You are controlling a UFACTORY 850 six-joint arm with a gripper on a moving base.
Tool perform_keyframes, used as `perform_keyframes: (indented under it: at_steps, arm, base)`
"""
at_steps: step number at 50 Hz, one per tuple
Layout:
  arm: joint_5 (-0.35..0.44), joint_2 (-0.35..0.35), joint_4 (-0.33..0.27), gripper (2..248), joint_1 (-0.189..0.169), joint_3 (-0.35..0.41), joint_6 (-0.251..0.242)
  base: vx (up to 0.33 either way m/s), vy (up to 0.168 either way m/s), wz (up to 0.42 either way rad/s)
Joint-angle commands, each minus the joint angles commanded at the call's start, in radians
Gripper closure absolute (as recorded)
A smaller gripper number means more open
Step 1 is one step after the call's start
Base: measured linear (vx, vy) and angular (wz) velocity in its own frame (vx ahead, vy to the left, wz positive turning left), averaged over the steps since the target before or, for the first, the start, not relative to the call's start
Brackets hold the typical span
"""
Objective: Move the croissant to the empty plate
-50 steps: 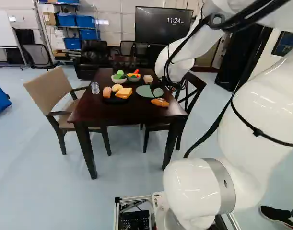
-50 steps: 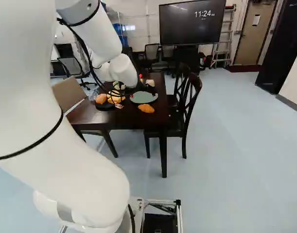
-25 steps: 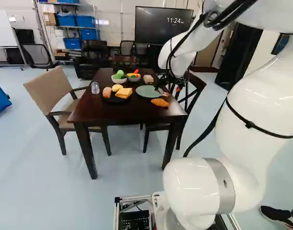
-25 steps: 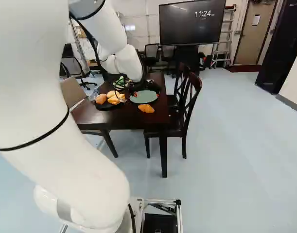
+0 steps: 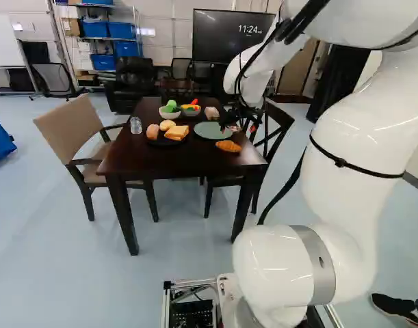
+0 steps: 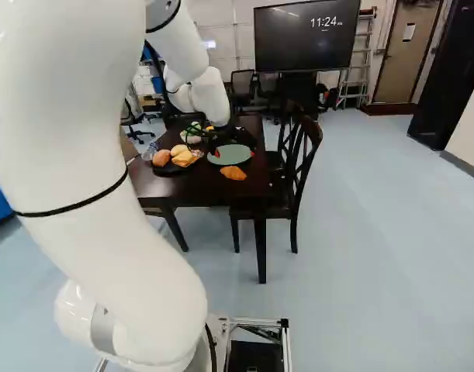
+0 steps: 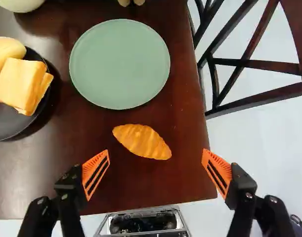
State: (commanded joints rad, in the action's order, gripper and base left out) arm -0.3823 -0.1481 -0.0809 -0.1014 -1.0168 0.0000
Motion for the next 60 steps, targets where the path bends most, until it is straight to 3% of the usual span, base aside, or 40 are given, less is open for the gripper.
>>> perform_keyframes:
  at_steps: [17,37,44,60]
  arm:
    - [-0.066,-0.076,0.0,3,0.006,-0.087,0.0]
    - [-0.071,-0.078,0.0,3,0.006,-0.089,-0.002]
    - [-0.071,-0.078,0.0,3,0.006,-0.089,-0.049]
    - [-0.071,-0.078,0.0,3,0.006,-0.089,-0.21]
  base:
    - [0.0,0.0,0.0]
    - [0.0,0.0,0.0]
    - [0.0,0.0,0.0]
    - [0.0,0.0,0.0]
